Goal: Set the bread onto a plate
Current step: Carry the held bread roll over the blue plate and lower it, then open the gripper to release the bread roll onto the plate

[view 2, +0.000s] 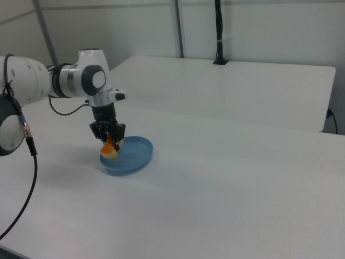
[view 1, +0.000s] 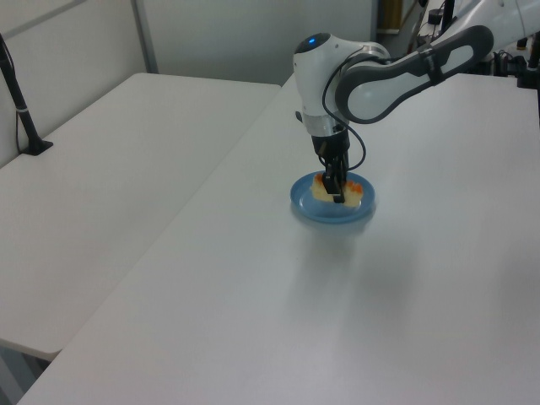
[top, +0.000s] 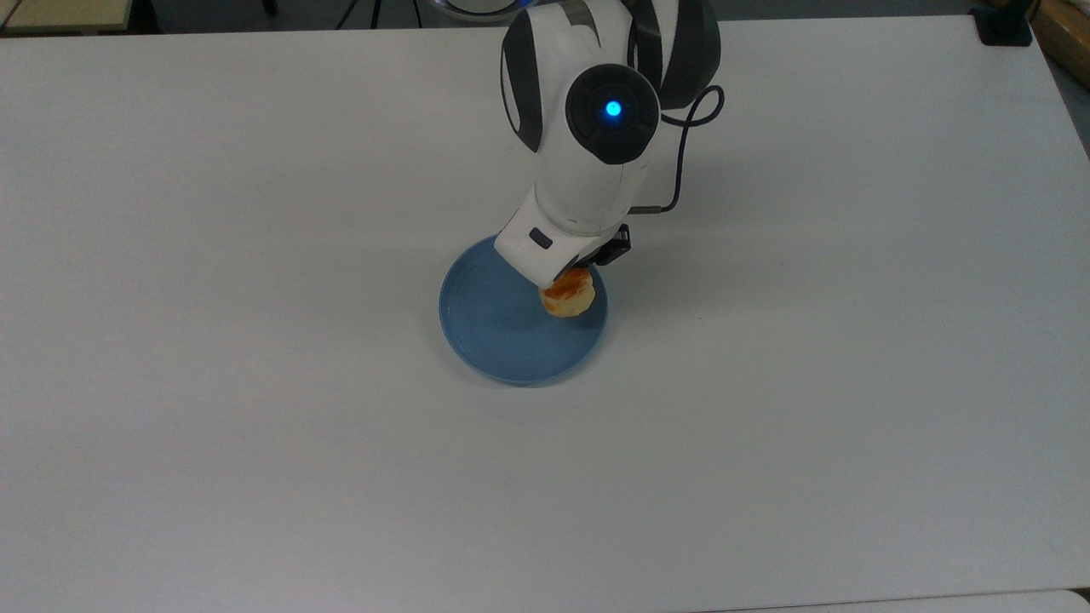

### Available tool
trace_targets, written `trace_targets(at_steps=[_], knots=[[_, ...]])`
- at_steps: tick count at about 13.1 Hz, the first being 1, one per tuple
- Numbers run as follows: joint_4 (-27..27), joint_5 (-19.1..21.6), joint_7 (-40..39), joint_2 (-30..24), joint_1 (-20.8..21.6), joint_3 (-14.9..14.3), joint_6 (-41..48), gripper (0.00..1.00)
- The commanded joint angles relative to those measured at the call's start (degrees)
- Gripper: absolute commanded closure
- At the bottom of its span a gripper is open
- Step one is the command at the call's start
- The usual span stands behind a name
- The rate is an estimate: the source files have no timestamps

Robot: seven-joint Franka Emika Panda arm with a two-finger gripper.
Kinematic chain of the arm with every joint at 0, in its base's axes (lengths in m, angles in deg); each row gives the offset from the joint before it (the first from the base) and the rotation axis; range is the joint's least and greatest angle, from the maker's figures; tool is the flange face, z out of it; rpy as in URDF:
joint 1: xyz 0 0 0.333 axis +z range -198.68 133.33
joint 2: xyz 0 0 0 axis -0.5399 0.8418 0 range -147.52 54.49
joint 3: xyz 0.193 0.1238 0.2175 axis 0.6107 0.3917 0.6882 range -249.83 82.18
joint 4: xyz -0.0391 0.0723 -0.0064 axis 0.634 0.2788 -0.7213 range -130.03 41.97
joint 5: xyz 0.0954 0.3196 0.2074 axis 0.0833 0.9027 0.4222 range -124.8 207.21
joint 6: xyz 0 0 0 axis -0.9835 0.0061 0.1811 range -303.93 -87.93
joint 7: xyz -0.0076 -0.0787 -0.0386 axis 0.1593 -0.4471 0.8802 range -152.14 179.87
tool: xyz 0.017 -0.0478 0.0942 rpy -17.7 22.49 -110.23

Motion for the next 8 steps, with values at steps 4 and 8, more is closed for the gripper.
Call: trace_targets(at_steps=[4, 8], knots=[[8.0, -3.4, 0.6, 7.2, -0.7, -0.8, 1.7, 0.53], [8.9, -4.0, 1.5, 8.1, -0.5, -0.8, 1.8, 0.00]])
